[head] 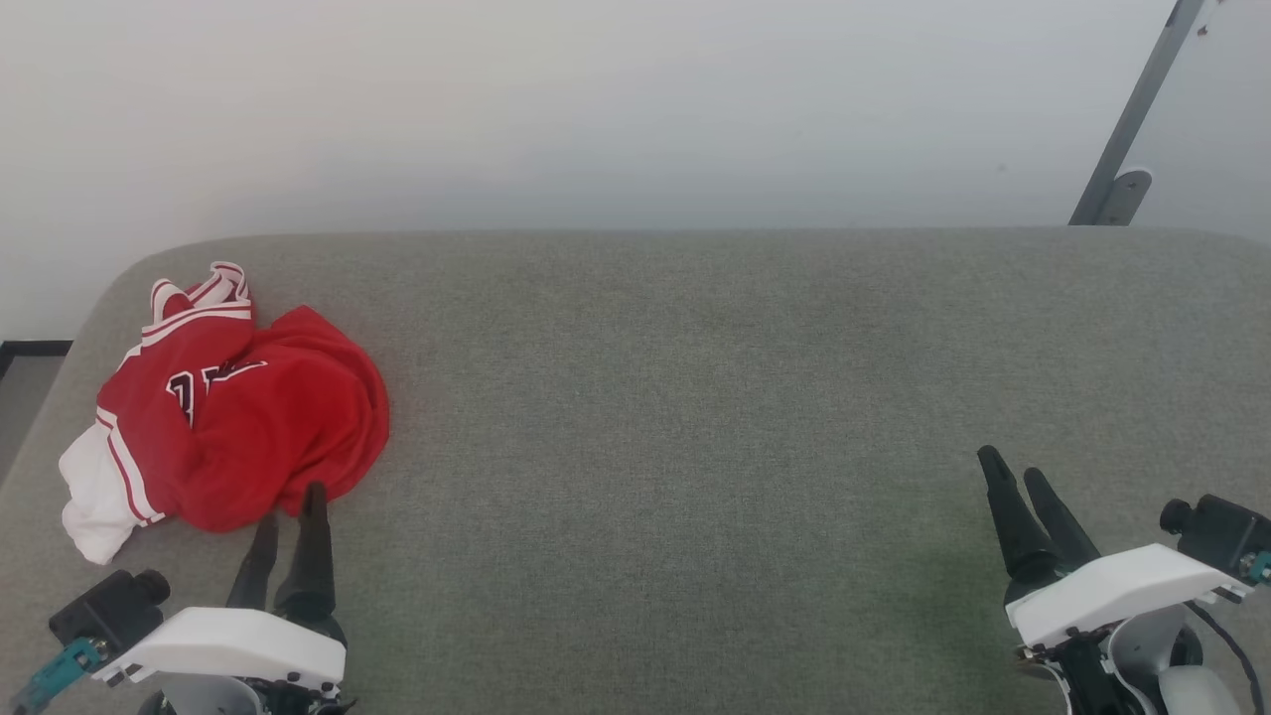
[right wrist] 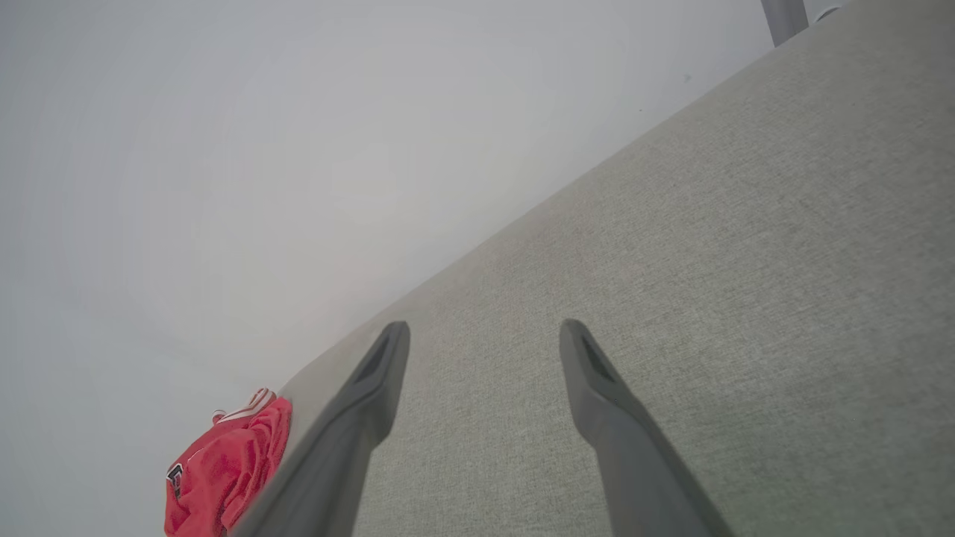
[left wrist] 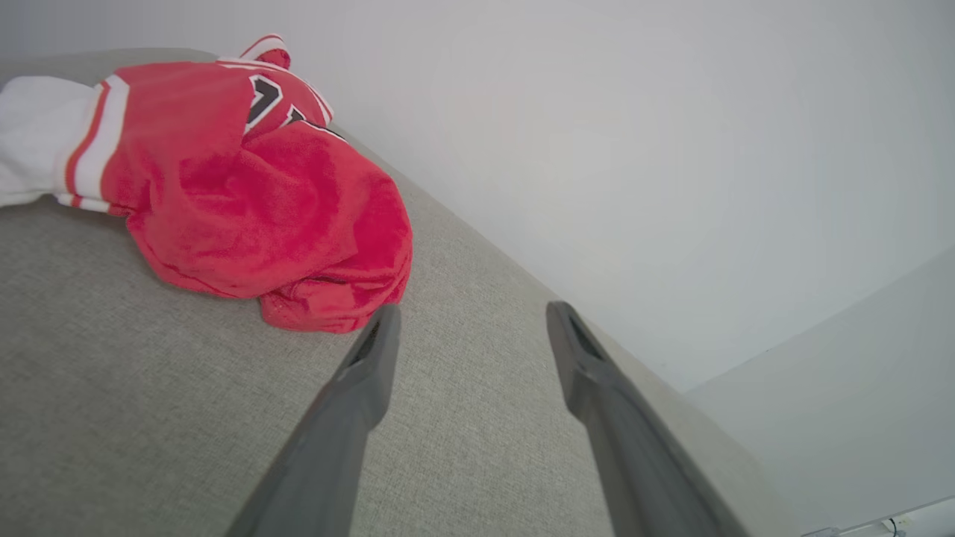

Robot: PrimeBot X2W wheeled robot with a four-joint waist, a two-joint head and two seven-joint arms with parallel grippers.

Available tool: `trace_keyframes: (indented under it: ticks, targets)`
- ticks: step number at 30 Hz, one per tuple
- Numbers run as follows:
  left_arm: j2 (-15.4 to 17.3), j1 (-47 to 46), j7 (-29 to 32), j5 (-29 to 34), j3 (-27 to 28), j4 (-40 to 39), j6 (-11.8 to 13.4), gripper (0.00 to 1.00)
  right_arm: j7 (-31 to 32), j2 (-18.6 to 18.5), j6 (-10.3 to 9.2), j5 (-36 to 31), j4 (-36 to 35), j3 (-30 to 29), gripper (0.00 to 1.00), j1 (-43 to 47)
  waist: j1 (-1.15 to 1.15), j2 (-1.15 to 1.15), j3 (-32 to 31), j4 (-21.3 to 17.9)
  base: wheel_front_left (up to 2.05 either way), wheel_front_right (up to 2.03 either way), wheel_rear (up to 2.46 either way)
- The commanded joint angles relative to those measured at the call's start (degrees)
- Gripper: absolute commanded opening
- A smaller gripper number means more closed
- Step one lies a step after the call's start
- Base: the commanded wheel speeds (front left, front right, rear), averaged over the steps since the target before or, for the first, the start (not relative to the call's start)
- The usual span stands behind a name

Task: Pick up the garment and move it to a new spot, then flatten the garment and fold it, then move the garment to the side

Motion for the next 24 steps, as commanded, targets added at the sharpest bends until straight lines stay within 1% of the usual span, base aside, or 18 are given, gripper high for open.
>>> trace_keyframes:
  ticks: [1, 14, 24]
  targets:
    - [0.7, 0.07, -0.61, 2.08, -0.06, -0.8, -0.24, 1.0, -0.34, -0.43, 0.01, -1.79, -0.84, -0.1, 1.0, -1.03, 0.0, 0.0, 0.01, 0.03, 0.0, 0.0, 0.0]
    - [1.33, 0.64, -2.65, 9.7, -0.88, -1.93, 0.25, 1.0, -1.03, -0.56, 0.01, -9.34, -1.85, -0.68, 1.0, -0.79, 0.0, 0.0, -0.04, 0.13, 0.0, 0.0, 0.0]
    - [2.11, 1.29, -3.92, 13.83, -1.95, -2.63, 0.61, 1.0, -1.43, -0.49, 0.01, -14.33, -2.4, -1.06, 1.0, -0.69, 0.0, 0.0, -0.08, 0.09, 0.0, 0.0, 0.0]
